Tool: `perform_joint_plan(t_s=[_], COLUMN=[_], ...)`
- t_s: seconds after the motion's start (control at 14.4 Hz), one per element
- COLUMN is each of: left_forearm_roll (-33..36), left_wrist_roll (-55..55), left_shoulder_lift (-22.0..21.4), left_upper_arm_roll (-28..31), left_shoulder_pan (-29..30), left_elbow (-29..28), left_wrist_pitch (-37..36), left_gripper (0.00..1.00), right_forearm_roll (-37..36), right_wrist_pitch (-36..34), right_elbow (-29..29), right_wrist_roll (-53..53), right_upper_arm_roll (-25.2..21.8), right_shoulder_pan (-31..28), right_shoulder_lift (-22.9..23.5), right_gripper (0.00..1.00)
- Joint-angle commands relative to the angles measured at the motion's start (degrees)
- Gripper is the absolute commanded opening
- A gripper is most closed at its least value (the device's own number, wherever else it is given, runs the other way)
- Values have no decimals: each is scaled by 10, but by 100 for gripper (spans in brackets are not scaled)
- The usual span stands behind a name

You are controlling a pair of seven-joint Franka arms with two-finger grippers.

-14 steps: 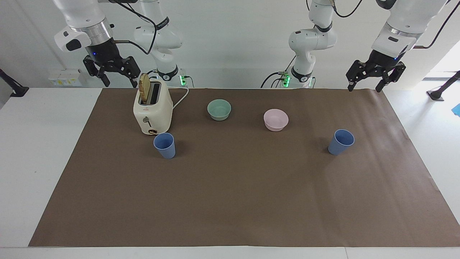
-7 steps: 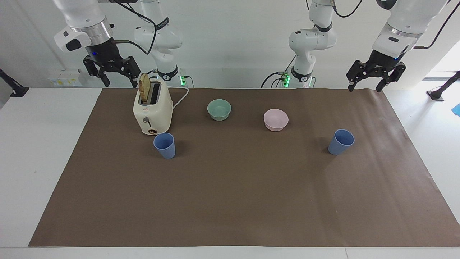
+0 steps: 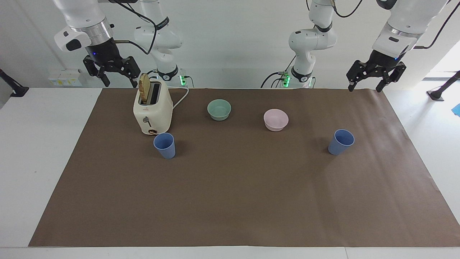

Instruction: Stack blue cups with both arms

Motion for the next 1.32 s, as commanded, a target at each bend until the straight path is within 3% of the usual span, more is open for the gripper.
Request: perform_joint_plan(t_s=[0.0,0.42,0.83,1.25], left_forearm_roll=[-8,-8,-8,-9], left_wrist_roll=[8,6,4,5], left_shoulder_lift=[-9,1,16,20], left_upper_arm_roll=[3,3,3,3], left_shoulder_pan=[12,61,98,98], left_elbow=[-18,-70,-183,-310], left_wrist_pitch=[6,103,220,331], left_gripper=[100,100,100,100], right_forearm_roll=[13,13,13,13], right_wrist_pitch=[7,7,7,7], right_elbow=[-12,-12,-12,-12], right_wrist_roll=[-11,-11,-11,-11], right_upper_arm_roll=[2,2,2,2], right_shoulder_pan=[-7,-7,-7,-7], right_shoulder_lift=[-10,-10,-10,-10], right_gripper=[100,100,100,100])
